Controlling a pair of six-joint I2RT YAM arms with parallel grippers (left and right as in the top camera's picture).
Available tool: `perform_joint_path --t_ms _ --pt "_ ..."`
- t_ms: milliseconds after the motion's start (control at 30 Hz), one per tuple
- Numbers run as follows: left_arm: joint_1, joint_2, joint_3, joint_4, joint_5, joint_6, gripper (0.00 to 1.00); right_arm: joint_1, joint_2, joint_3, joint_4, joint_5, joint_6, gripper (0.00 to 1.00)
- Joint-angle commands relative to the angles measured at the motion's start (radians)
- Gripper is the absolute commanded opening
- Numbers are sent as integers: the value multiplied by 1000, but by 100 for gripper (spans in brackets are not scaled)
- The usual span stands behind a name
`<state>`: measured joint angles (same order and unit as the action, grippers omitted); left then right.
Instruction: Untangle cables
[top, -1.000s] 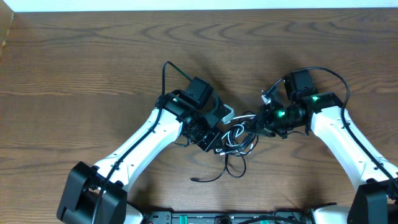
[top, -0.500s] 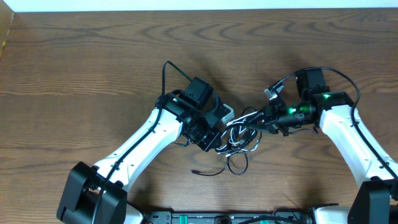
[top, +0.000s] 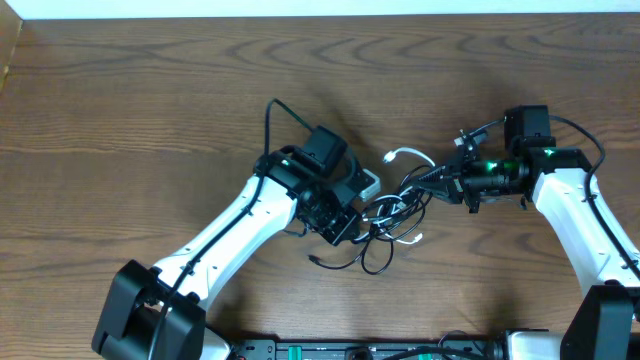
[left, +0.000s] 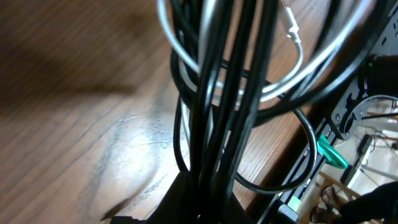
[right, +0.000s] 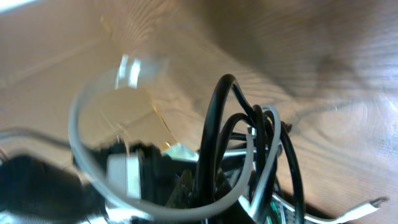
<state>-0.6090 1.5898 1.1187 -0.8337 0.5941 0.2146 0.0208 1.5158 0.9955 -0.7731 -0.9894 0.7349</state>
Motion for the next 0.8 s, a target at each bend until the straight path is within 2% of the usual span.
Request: perform_joint_path --t_ms 0,167,233,333,533,667,700,767 --pt "-44 -8 -2 -22 -27 18 7 -19 3 3 45 87 220 1" --pt "-110 -8 -2 -22 -27 22 8 -19 3 3 71 208 327 2" --pt "-141 -8 -2 -22 -27 22 8 -16 3 3 70 277 350 9" --pt "-175 -8 -2 -22 -27 23 8 3 3 3 61 344 349 12" --pt "-189 -8 -2 -22 -27 24 8 40 3 3 26 434 275 44" --pt "-189 -8 -2 -21 -27 24 7 66 3 3 5 445 134 59" --pt "-189 -8 -2 -21 -27 24 8 72 3 3 -7 446 94 67" --pt "-189 -8 -2 -21 -27 24 8 79 3 3 -40 457 41 74"
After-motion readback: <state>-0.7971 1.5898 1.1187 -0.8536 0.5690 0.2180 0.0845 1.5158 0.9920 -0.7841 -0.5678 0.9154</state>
